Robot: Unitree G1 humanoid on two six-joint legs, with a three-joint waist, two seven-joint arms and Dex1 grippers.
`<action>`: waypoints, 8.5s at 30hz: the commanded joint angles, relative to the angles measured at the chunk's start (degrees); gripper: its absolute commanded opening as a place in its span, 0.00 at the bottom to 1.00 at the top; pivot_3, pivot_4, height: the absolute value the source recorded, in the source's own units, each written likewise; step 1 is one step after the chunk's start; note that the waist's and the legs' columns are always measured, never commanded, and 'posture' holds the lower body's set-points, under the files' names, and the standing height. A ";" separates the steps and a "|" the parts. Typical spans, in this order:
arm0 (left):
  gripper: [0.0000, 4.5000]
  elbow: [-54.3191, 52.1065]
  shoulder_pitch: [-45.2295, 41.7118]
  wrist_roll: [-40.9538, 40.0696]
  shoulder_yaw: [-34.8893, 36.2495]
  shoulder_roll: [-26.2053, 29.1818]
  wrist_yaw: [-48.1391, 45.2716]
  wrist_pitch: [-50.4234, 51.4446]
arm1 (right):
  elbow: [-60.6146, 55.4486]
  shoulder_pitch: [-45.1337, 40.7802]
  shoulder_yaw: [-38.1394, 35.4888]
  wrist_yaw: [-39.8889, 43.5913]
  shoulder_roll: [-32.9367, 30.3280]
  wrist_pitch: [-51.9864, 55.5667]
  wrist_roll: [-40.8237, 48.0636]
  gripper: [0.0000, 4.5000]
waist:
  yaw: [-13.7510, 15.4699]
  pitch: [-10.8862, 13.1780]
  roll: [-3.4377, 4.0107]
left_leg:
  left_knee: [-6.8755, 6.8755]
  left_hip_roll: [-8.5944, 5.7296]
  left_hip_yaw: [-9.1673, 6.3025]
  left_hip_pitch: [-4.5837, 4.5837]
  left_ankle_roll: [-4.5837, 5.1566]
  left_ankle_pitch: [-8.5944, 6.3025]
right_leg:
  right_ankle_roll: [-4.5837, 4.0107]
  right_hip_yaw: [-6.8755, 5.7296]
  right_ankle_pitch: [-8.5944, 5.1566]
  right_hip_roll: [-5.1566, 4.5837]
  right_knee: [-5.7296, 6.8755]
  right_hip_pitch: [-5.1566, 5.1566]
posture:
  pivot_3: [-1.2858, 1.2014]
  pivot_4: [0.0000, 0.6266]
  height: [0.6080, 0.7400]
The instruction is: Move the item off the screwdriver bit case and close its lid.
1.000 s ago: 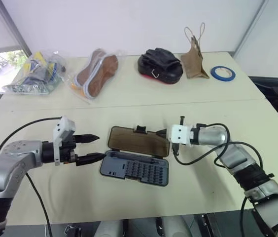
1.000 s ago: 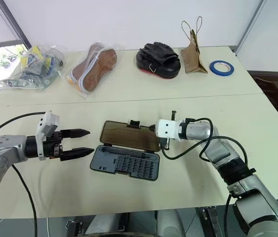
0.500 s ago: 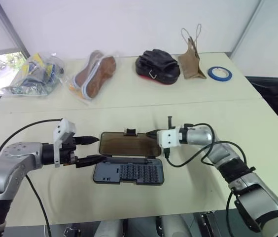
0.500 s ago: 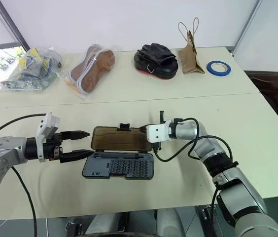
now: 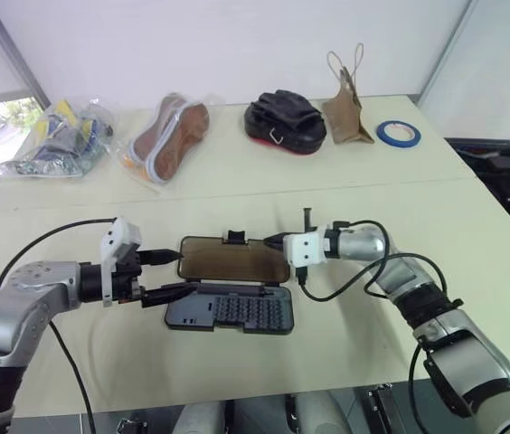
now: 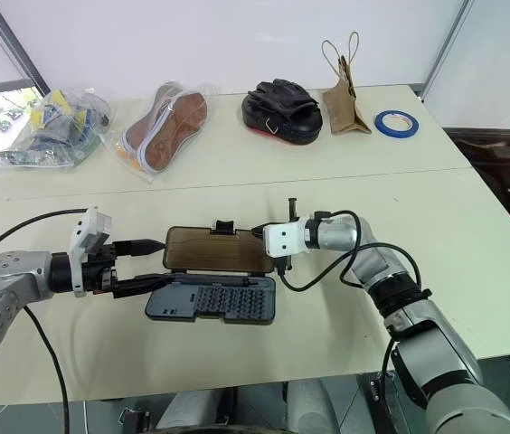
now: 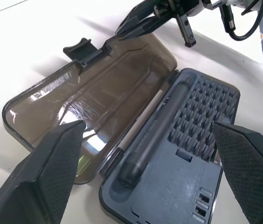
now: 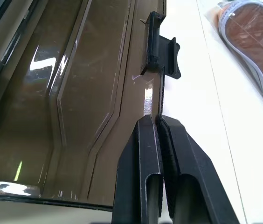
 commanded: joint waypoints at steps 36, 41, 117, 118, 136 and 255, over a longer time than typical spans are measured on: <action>0.00 -14.91 9.83 -2.39 1.75 1.72 1.81 0.80 | -43.83 8.96 -22.30 0.79 -9.96 60.73 39.38 1.00 | 1.65 0.08 0.09 | 0.00 -0.05 0.05 -0.13 0.17 -0.10 | -0.01 -0.01 -0.01 -0.19 -0.21 -0.01 | 0.52 0.24 1.00; 0.00 -11.44 14.23 5.52 -2.44 1.60 1.45 -7.01 | -41.40 9.51 -19.13 1.41 -9.73 58.83 36.51 1.00 | 1.69 0.08 0.09 | 0.01 -0.05 0.07 -0.10 0.18 -0.10 | -0.20 -0.02 -0.12 -0.18 -0.25 0.05 | 0.52 0.24 1.00; 0.00 -11.41 8.67 -15.83 6.23 1.76 11.68 7.36 | -20.84 -1.95 -6.14 6.21 -2.68 36.77 9.78 0.42 | 1.45 -0.10 0.27 | -0.03 0.00 0.06 -0.06 0.12 -0.07 | -0.19 0.02 -0.12 -0.02 -0.22 0.01 | 0.52 0.24 1.00; 0.00 -11.00 8.93 -13.86 5.45 1.67 11.18 5.68 | -20.92 -2.03 -6.05 6.44 -2.72 37.24 9.85 0.54 | 1.71 -0.07 0.22 | -0.04 -0.01 0.06 -0.06 0.12 -0.07 | -0.20 0.01 -0.12 -0.02 -0.23 0.01 | 0.52 0.24 1.00; 0.00 -0.65 13.37 13.75 -11.03 0.91 3.41 -17.23 | -18.57 -3.88 -4.08 11.81 1.69 53.53 12.73 0.65 | 1.60 -0.06 0.25 | -0.18 -0.03 0.04 -0.06 0.13 -0.08 | -0.20 -0.01 -0.12 -0.12 -0.31 -0.01 | 0.52 0.24 1.00; 0.00 49.66 -38.91 20.15 -20.76 -19.39 -14.12 -19.80 | -67.67 10.40 3.54 0.58 -7.05 81.31 41.94 0.01 | 1.75 0.21 0.06 | 0.39 -0.11 -0.09 -0.96 0.01 0.03 | -0.10 -0.22 0.00 -0.13 0.21 -0.76 | 0.52 0.24 1.00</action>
